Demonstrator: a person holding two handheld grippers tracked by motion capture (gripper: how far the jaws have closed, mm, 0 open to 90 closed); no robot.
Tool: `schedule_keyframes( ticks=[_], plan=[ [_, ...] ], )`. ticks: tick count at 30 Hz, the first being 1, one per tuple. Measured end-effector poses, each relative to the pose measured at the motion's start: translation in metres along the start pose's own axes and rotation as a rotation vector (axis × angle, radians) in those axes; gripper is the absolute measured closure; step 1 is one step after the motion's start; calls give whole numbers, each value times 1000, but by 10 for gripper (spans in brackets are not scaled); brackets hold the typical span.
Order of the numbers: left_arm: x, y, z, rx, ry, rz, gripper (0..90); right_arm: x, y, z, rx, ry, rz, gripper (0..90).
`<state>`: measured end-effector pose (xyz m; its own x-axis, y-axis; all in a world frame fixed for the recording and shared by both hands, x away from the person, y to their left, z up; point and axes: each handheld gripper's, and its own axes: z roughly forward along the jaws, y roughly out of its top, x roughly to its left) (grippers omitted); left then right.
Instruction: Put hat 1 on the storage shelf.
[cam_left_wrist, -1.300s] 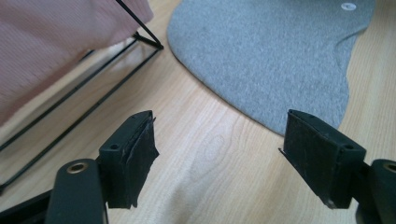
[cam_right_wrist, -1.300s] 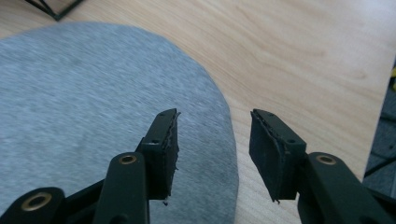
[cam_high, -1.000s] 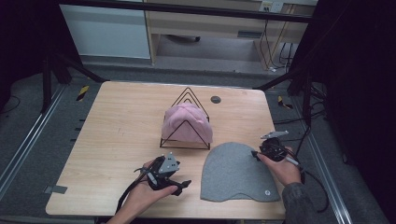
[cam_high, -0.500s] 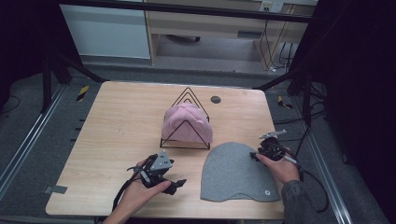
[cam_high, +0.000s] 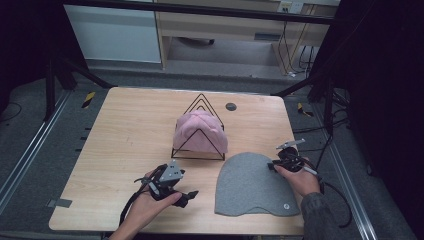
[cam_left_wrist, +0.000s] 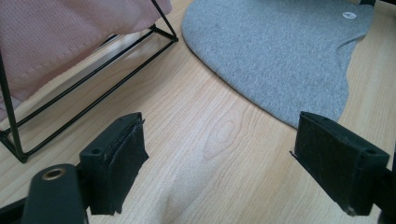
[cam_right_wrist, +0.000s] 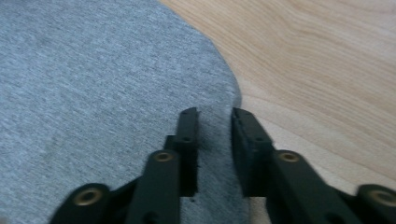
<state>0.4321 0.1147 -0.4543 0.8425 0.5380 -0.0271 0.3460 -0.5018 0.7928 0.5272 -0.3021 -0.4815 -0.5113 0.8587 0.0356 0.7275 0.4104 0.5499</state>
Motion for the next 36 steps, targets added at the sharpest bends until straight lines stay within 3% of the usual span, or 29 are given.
schedule_keyframes(
  ticks=[4,14,22,30,36],
  plan=[
    [0,0,0,-1,-3,-1,158,2,0,-3,-14,0,-17,855],
    [0,0,0,-5,-4,-5,157,24,8,-32,-66,-19,-113,878],
    [-2,2,-2,-22,-12,-5,154,57,24,-66,-139,-25,-228,882],
    [-2,5,-6,-66,-17,-12,150,101,43,-117,-235,-35,-378,883],
    [-3,11,-13,-108,-18,-29,149,130,62,-149,-289,-31,-460,883]
  ],
)
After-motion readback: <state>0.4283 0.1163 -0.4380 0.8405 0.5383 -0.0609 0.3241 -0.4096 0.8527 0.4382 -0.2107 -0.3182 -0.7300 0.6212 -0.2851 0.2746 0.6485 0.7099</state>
